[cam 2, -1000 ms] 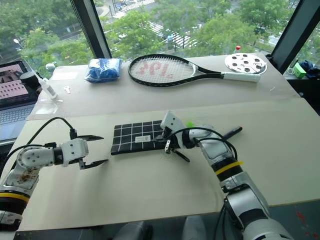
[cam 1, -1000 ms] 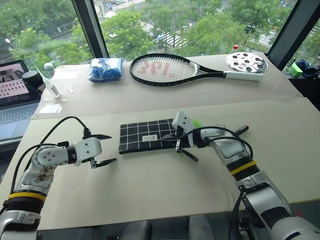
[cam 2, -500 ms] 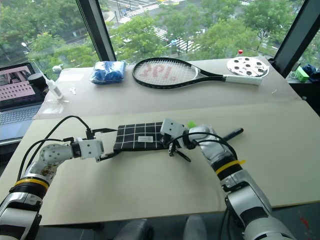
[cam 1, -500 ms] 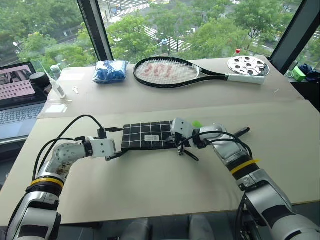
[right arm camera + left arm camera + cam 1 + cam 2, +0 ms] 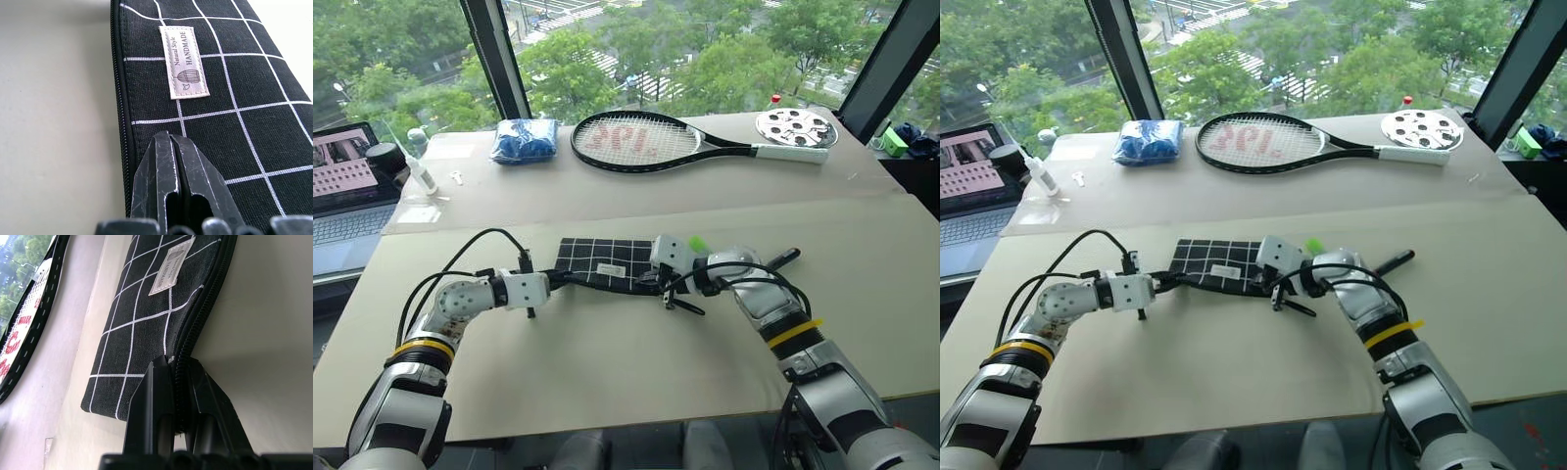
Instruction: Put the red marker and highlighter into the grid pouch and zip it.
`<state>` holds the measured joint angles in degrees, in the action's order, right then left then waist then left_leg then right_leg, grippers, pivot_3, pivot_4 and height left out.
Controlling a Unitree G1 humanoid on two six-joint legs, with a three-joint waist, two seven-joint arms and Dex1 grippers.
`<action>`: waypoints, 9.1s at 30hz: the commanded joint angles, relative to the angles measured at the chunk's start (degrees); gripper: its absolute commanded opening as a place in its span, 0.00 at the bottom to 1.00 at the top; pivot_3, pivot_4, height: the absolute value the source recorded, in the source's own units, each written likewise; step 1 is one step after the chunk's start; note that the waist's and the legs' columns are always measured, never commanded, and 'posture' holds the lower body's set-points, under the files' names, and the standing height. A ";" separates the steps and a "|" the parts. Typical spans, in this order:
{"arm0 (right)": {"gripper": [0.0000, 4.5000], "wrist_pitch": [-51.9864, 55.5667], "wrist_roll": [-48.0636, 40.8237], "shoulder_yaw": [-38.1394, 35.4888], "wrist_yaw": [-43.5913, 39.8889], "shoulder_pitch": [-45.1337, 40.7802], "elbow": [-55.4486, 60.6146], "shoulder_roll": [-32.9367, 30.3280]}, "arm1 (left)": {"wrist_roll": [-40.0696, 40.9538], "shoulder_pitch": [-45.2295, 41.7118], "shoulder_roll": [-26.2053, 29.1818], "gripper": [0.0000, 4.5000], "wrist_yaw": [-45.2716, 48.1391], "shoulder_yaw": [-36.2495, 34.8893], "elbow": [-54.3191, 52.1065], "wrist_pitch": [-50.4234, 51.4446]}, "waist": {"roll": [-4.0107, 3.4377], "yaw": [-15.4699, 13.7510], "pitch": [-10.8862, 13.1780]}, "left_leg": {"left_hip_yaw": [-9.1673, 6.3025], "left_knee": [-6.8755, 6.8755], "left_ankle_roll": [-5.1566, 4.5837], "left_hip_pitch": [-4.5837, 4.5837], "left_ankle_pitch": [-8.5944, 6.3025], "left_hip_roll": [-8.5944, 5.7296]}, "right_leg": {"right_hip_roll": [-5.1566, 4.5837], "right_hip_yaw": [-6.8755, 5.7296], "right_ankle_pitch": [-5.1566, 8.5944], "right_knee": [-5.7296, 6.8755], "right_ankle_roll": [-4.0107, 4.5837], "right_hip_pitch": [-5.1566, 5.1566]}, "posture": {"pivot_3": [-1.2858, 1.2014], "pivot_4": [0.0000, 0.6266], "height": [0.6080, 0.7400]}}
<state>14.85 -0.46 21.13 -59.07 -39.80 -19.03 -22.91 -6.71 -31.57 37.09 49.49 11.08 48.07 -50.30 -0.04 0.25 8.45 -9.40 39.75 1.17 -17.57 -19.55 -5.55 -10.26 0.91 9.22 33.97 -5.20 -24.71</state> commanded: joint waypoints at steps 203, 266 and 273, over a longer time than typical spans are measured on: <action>0.09 6.07 -5.92 -24.79 29.01 5.68 24.32 -16.26 | 31.46 12.85 -14.02 0.00 -10.93 -11.61 -52.90 84.42 | 0.27 1.36 0.11 | 0.88 0.53 0.05 -1.43 -0.28 0.29 | 0.15 0.05 -0.70 -0.40 0.18 -1.44 | 0.52 0.24 1.00; 0.09 -51.32 32.05 1.96 17.14 -5.65 6.50 -14.90 | 32.82 13.57 -13.10 0.00 -9.38 -10.20 -57.81 89.49 | 0.29 1.07 0.12 | 1.13 0.64 0.00 -1.51 -0.31 0.32 | 0.15 0.06 -0.99 -0.84 0.09 -1.42 | 0.52 0.24 1.00; 0.09 -55.19 36.09 4.45 22.46 -8.87 -0.56 -11.02 | 32.93 13.67 -13.20 0.00 -9.57 -10.41 -58.45 90.00 | 0.29 1.70 0.12 | 1.12 0.64 0.00 -1.50 -0.31 0.32 | 0.15 0.05 -1.00 -0.84 0.10 -1.44 | 0.52 0.24 1.00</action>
<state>-36.89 35.81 24.45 -39.18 -47.03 -19.91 -35.26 24.80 -16.94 24.42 39.22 0.28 -8.01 40.10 0.25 1.95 8.57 -8.28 40.38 1.17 -19.07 -19.86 -5.23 -10.11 0.97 8.22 33.13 -5.10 -26.15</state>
